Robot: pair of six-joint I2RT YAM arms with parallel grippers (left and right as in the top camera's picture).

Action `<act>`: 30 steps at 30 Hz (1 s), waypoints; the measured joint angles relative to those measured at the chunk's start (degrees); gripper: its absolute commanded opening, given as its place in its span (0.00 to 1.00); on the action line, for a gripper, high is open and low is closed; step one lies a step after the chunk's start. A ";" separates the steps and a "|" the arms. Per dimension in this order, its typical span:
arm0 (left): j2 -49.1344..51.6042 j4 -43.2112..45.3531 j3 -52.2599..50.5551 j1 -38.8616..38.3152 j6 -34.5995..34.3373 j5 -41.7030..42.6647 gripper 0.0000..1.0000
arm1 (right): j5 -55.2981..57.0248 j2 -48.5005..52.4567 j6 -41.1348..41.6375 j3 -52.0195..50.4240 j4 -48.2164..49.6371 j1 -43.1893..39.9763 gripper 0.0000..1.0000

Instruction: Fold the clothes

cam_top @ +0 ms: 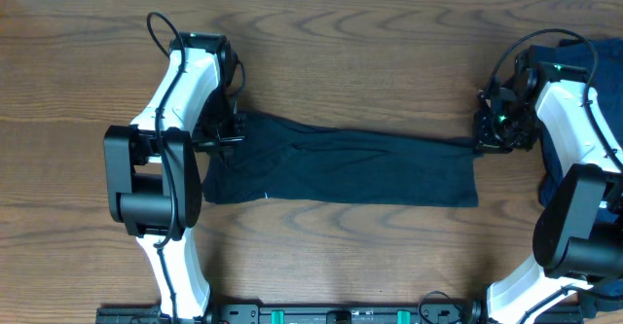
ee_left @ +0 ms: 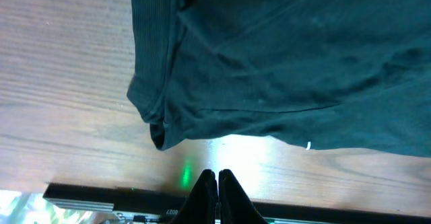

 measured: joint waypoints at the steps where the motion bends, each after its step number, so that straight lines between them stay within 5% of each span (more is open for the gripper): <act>1: 0.00 -0.04 -0.13 0.02 -0.20 0.00 0.06 | 0.02 0.00 0.09 0.00 0.11 0.00 0.01; 6: 0.00 0.15 -0.13 0.04 -0.52 0.02 0.07 | 0.20 0.00 0.39 -0.07 0.68 0.00 0.01; 15: 0.00 6.82 -0.35 1.03 -3.63 0.00 0.37 | 0.42 0.00 0.44 -0.39 1.09 0.00 0.01; 30: -0.02 20.00 -10.32 1.16 -6.38 0.04 0.38 | 0.52 0.00 0.44 -0.44 1.53 0.00 0.01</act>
